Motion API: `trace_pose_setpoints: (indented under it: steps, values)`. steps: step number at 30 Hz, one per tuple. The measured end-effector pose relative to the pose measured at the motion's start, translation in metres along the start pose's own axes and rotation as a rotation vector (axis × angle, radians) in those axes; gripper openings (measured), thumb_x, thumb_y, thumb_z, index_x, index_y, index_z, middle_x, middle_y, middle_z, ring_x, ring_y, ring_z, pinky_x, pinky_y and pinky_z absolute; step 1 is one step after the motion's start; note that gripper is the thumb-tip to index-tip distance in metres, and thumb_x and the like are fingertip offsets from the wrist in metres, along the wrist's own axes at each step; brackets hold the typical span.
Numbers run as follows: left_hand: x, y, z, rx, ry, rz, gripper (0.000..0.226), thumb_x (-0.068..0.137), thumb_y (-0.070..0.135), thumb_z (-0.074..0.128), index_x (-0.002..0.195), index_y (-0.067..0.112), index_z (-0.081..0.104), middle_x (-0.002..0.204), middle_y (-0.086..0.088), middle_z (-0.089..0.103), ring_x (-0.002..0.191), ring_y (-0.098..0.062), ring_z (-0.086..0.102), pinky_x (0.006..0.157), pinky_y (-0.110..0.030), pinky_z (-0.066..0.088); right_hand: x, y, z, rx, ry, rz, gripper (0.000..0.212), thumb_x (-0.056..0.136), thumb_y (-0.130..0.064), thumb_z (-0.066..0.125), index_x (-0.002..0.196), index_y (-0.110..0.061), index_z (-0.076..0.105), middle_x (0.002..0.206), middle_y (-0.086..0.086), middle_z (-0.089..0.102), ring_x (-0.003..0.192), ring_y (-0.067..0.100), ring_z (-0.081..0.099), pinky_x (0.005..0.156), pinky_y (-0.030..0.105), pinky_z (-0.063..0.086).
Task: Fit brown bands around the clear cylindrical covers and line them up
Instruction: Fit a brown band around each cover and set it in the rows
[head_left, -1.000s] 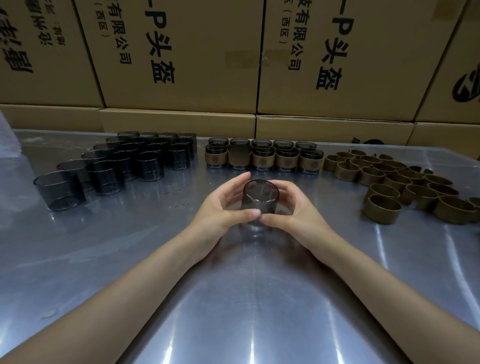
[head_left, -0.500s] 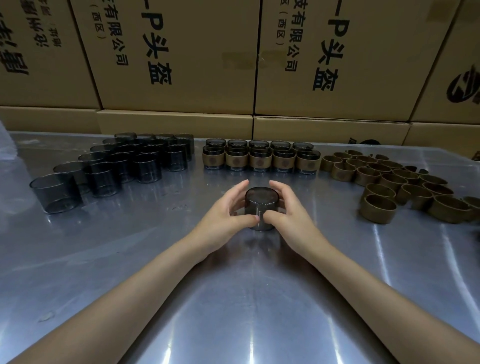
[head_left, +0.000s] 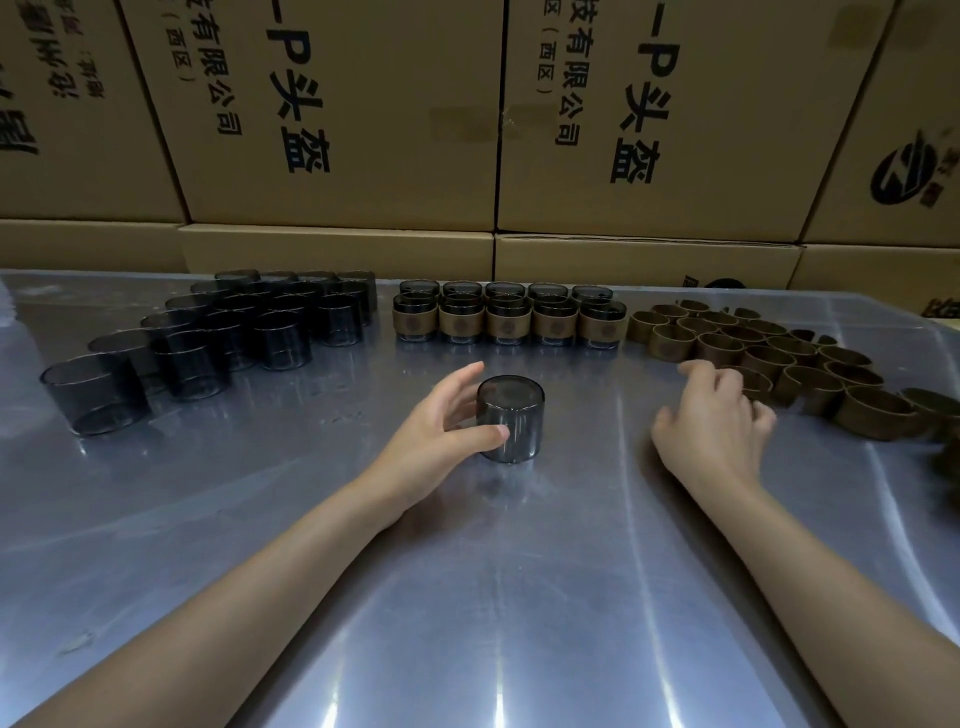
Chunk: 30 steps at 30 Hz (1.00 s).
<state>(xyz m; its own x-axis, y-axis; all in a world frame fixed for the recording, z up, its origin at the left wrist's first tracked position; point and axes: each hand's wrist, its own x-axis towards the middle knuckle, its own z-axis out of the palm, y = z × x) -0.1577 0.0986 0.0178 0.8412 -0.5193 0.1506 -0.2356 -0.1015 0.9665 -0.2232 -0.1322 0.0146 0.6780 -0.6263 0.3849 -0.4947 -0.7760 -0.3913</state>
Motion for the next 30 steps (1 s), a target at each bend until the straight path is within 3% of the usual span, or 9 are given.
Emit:
trace_pose_setpoints:
  steps: [4, 7, 9, 12, 15, 18, 21, 24, 30]
  values:
    - [-0.001, 0.001, 0.001, 0.007, -0.010, 0.002, 0.067, 0.088, 0.006, 0.065, 0.146, 0.022, 0.034, 0.134, 0.008, 0.051, 0.123, -0.007, 0.049, 0.092, -0.015, 0.042, -0.004, -0.016, 0.004, 0.134, -0.062, -0.292, 0.053, 0.090, -0.023, 0.065, 0.137, -0.017, 0.042, 0.115, 0.002, 0.053, 0.115, 0.023, 0.052, 0.108, 0.042, 0.031]
    - [-0.001, 0.001, 0.001, 0.003, -0.009, 0.005, 0.067, 0.089, 0.006, 0.064, 0.146, 0.021, 0.034, 0.135, 0.007, 0.051, 0.122, -0.007, 0.050, 0.093, -0.016, 0.041, -0.008, -0.023, 0.008, 0.103, 0.083, -0.404, 0.057, 0.085, -0.033, 0.071, 0.134, -0.016, 0.048, 0.118, 0.005, 0.051, 0.114, 0.024, 0.048, 0.099, 0.040, 0.038]
    - [-0.001, 0.002, 0.001, -0.004, -0.011, 0.008, 0.066, 0.089, 0.005, 0.064, 0.146, 0.021, 0.035, 0.134, 0.006, 0.052, 0.122, -0.008, 0.050, 0.093, -0.016, 0.043, -0.010, -0.025, 0.011, 0.047, 0.123, -0.330, 0.069, 0.082, -0.045, 0.070, 0.138, -0.014, 0.043, 0.131, 0.011, 0.043, 0.121, 0.030, 0.042, 0.097, 0.042, 0.040]
    - [-0.002, 0.003, 0.001, -0.014, -0.018, 0.012, 0.065, 0.089, 0.005, 0.063, 0.146, 0.020, 0.035, 0.136, 0.005, 0.052, 0.124, -0.009, 0.050, 0.097, -0.018, 0.042, -0.008, -0.021, 0.016, 0.045, -0.090, -0.127, 0.079, 0.083, -0.058, 0.063, 0.142, -0.016, 0.032, 0.140, 0.013, 0.044, 0.126, 0.033, 0.043, 0.098, 0.044, 0.041]
    - [-0.001, 0.001, 0.000, -0.010, -0.027, 0.015, 0.064, 0.089, 0.007, 0.063, 0.146, 0.021, 0.035, 0.137, 0.005, 0.051, 0.126, -0.009, 0.048, 0.102, -0.021, 0.038, -0.003, -0.018, 0.016, 0.203, -0.137, -0.122, 0.062, 0.086, -0.048, 0.065, 0.136, -0.019, 0.040, 0.132, 0.007, 0.056, 0.121, 0.028, 0.049, 0.092, 0.039, 0.045]
    - [0.001, 0.000, 0.000, -0.017, -0.034, 0.023, 0.061, 0.089, 0.012, 0.063, 0.144, 0.023, 0.038, 0.135, 0.008, 0.053, 0.124, -0.006, 0.050, 0.098, -0.017, 0.041, -0.006, -0.022, 0.014, 0.409, -0.013, -0.261, 0.058, 0.086, -0.035, 0.067, 0.137, -0.023, 0.042, 0.134, -0.001, 0.054, 0.123, 0.023, 0.046, 0.091, 0.031, 0.039]
    - [0.003, -0.001, 0.000, -0.121, 0.010, 0.008, 0.056, 0.081, 0.035, 0.064, 0.134, 0.031, 0.046, 0.135, 0.007, 0.056, 0.123, -0.005, 0.053, 0.107, -0.026, 0.039, -0.017, -0.037, 0.005, 0.573, 0.123, -0.451, 0.064, 0.084, -0.029, 0.070, 0.140, -0.021, 0.040, 0.132, -0.011, 0.051, 0.120, 0.011, 0.047, 0.095, 0.022, 0.036]
    - [0.004, -0.001, 0.001, -0.195, 0.026, -0.014, 0.057, 0.073, 0.057, 0.052, 0.125, 0.035, 0.053, 0.128, 0.010, 0.062, 0.121, -0.005, 0.055, 0.114, -0.035, 0.032, -0.035, -0.053, 0.001, 0.608, 0.109, -0.627, 0.064, 0.079, -0.035, 0.068, 0.136, -0.022, 0.042, 0.124, -0.018, 0.050, 0.114, 0.006, 0.052, 0.092, 0.022, 0.045]
    - [0.000, 0.000, 0.003, -0.205, -0.112, 0.056, 0.047, 0.091, 0.048, 0.045, 0.125, 0.018, 0.061, 0.118, -0.003, 0.070, 0.113, -0.013, 0.063, 0.088, -0.018, 0.050, -0.047, -0.064, 0.009, 0.575, -0.118, -0.708, 0.061, 0.082, -0.032, 0.063, 0.137, -0.030, 0.036, 0.123, -0.015, 0.052, 0.118, 0.009, 0.047, 0.093, 0.029, 0.044]
